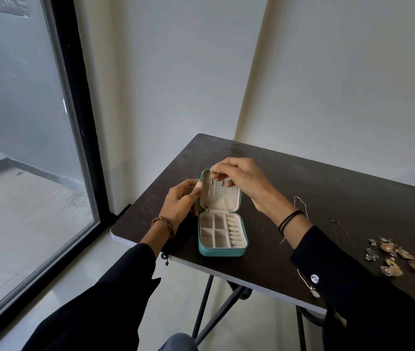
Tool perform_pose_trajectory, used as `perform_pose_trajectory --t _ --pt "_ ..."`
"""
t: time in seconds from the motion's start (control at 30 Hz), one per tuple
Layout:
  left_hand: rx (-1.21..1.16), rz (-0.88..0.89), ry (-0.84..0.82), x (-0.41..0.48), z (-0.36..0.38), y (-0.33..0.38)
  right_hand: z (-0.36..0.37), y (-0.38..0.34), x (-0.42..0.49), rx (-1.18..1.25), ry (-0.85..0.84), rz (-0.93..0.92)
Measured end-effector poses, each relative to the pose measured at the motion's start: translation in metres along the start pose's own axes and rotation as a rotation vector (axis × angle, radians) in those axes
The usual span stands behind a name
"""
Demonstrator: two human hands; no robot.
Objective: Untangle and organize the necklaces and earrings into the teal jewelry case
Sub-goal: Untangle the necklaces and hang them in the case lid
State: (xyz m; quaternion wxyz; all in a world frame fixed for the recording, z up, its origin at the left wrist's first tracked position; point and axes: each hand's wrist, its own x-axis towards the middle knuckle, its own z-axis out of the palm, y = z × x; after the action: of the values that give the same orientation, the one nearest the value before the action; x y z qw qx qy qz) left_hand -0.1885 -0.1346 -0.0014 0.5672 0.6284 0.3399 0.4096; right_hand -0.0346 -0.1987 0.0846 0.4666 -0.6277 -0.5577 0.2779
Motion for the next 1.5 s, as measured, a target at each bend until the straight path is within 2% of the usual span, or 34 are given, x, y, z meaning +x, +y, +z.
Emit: perform_pose_trajectory --t 0.2,0.43,0.7,0.87,1.1,1.5 --pt "-0.034 0.003 0.001 -0.001 -0.001 0.002 0.004 0.006 0.000 -0.121 -0.031 -0.036" --pt "-0.051 0.007 -0.003 -0.001 -0.002 0.004 -0.003 0.007 0.002 -0.470 0.023 -0.230" --pt "-0.085 0.024 -0.018 -0.001 -0.002 0.004 0.001 0.004 0.005 -0.731 -0.115 -0.291" --pt "-0.096 0.027 -0.009 -0.002 -0.002 0.003 0.012 0.015 0.008 -0.930 0.084 -0.382" --pt "-0.092 0.034 -0.009 -0.001 -0.003 0.003 0.025 0.031 0.005 -1.034 0.315 -0.561" --pt "-0.050 0.079 -0.023 0.001 -0.005 -0.003 0.033 0.032 0.003 -1.073 0.515 -0.605"
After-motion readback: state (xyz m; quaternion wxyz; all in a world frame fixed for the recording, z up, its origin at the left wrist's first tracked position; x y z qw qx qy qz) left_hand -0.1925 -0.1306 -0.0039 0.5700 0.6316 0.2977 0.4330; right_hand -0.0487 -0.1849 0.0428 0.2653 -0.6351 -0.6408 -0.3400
